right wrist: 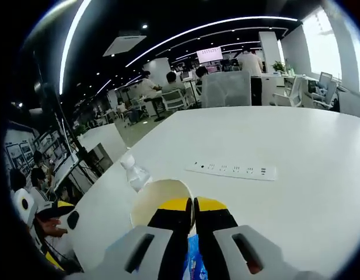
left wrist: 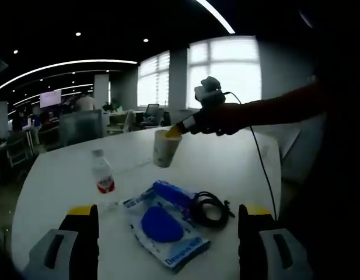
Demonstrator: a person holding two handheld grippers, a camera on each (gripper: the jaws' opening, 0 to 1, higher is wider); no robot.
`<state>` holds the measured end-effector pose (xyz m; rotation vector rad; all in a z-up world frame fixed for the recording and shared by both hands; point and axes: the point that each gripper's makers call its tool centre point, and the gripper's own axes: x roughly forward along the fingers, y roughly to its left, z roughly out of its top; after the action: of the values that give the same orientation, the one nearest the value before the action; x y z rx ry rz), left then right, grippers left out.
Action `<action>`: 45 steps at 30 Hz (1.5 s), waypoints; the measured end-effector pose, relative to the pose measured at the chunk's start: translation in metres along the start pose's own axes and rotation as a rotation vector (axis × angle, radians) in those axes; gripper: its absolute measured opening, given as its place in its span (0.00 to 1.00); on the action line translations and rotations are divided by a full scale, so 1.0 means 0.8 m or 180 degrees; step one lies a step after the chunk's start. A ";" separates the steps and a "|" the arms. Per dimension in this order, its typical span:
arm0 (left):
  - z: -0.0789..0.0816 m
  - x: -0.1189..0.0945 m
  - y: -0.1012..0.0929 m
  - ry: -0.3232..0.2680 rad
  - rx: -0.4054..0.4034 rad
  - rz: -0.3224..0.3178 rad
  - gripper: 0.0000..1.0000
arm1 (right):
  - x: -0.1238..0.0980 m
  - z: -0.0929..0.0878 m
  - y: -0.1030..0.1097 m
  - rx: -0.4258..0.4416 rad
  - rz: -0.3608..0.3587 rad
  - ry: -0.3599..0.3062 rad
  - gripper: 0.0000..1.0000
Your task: Arrange the tabletop items into an orderly group along one side of the table until the central work area is clear of visible clutter.
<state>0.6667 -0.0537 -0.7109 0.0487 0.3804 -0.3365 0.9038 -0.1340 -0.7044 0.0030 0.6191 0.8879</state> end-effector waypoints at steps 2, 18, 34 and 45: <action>-0.001 -0.001 0.002 0.0010 0.0008 0.0017 0.98 | 0.008 0.001 0.004 0.0001 0.0020 0.0018 0.00; -0.005 0.001 0.010 0.0042 0.0026 0.0057 0.97 | 0.054 0.009 0.017 0.0091 0.0072 0.0067 0.00; -0.001 0.013 0.017 0.0071 0.0062 -0.0005 0.96 | 0.110 -0.011 0.034 0.0023 0.0159 0.0241 0.00; -0.003 0.028 0.018 0.0111 0.0052 -0.0051 0.95 | 0.129 -0.040 0.046 -0.0016 0.0191 0.0412 0.00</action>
<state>0.6899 -0.0464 -0.7218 0.0676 0.4129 -0.3550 0.9094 -0.0436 -0.7733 -0.0409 0.7405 0.9528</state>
